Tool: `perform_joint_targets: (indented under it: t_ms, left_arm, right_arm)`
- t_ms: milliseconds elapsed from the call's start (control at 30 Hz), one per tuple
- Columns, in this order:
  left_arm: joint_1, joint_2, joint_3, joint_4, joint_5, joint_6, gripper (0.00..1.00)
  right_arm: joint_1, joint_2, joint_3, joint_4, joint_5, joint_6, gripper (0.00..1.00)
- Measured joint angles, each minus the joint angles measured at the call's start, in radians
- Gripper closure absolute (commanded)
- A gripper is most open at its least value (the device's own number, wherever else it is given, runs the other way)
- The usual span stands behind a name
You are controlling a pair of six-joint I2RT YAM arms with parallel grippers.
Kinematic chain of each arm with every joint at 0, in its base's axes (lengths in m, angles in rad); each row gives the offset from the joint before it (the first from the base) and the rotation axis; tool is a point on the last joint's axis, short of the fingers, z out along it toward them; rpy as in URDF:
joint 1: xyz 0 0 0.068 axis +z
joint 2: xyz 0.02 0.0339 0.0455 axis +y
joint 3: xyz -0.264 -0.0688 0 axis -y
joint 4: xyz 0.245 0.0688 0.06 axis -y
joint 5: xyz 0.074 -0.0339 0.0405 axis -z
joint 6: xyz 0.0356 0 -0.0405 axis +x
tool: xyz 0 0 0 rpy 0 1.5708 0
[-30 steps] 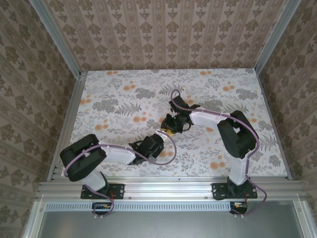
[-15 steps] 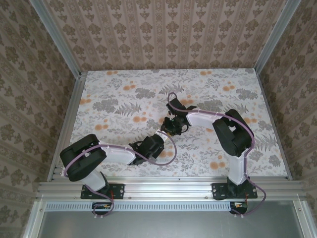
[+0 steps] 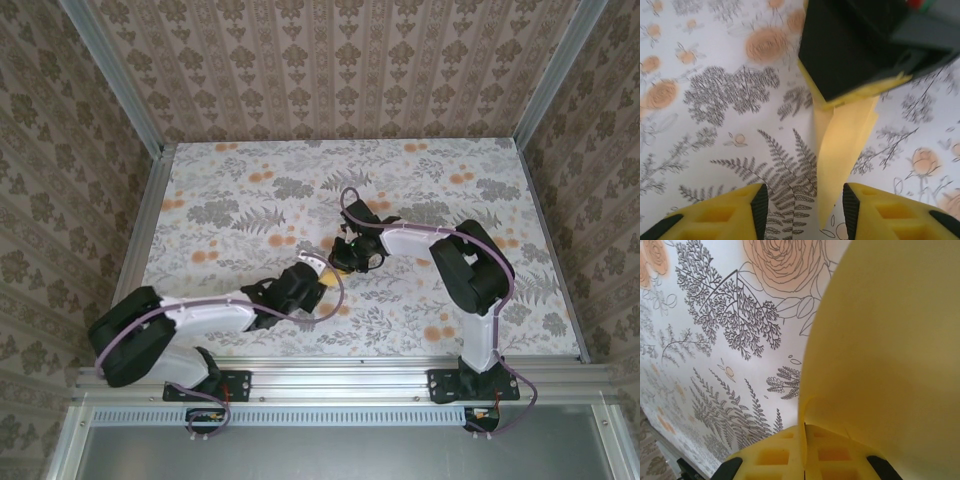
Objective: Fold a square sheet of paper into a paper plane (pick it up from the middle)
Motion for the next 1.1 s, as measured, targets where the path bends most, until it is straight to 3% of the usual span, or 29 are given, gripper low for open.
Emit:
perform_joint_targets:
  t_ms: [233,433,867,1100]
  left_arm:
    - [0.124,-0.169,-0.103,0.035,0.18,-0.176,0.4]
    - [0.174,-0.177,-0.145,0.053,0.299,-0.307,0.39]
    - [0.259,0.039,-0.088,0.124,0.53,-0.488,0.57]
    - [0.265,0.123,-0.058,0.18,0.585,-0.525,0.65]
  right_arm:
    - [-0.02,-0.021,-0.082,0.119,-0.099,-0.054,0.94]
    - [-0.028,-0.026,-0.132,0.214,-0.176,-0.089,0.94]
    - [-0.079,-0.014,-0.22,0.369,-0.313,-0.117,0.92]
    - [-0.093,0.006,-0.232,0.395,-0.337,-0.121,0.92]
